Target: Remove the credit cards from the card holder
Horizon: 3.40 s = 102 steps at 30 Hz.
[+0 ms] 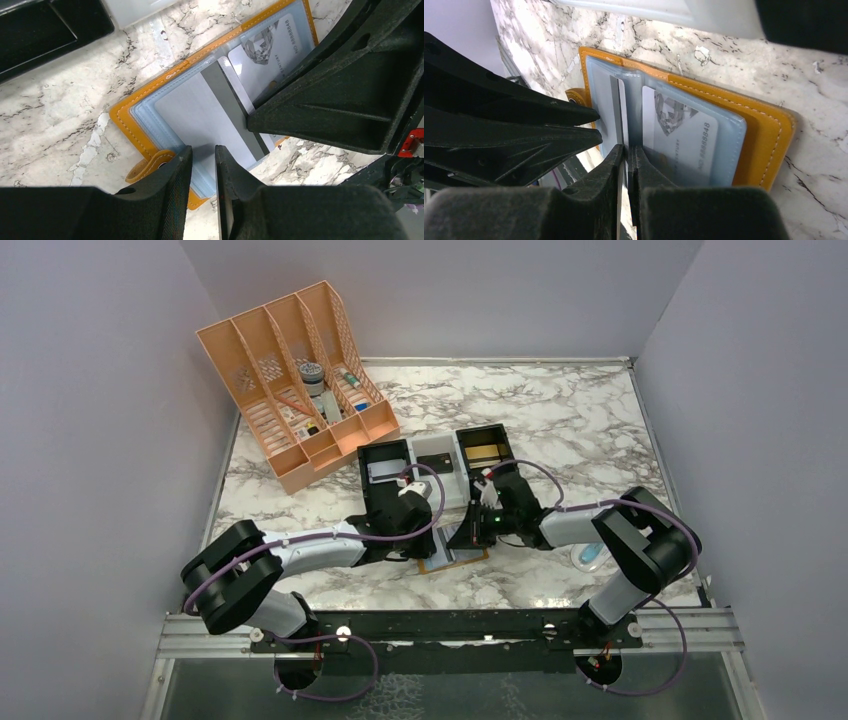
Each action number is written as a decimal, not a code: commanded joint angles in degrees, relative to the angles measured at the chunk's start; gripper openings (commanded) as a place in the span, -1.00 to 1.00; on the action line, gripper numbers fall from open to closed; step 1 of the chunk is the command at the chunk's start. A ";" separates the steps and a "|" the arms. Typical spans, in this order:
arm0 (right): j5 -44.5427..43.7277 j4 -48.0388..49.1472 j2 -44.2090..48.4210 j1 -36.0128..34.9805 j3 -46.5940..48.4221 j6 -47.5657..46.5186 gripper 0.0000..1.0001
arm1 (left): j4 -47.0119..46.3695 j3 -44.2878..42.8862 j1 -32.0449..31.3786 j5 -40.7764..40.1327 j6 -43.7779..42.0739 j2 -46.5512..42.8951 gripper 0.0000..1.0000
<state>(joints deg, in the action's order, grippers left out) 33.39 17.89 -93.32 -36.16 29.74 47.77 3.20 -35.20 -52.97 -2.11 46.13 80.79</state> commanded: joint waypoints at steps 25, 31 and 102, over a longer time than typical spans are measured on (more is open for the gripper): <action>10.41 13.28 -3.31 4.79 -3.96 4.05 -0.59 | 4.12 -1.27 0.13 -1.79 -3.06 1.58 -0.55; 10.14 13.73 -5.14 4.79 -2.70 3.92 -0.72 | 4.55 -1.10 0.06 -2.05 -3.07 1.07 -0.56; -9.57 -7.32 35.18 3.47 -2.89 -15.13 -0.98 | 16.46 -7.34 1.16 -10.65 -11.57 -15.27 0.22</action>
<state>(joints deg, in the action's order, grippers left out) 24.25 10.24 -59.31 -32.32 23.20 37.76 12.43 -39.24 -52.84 -5.85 36.10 68.47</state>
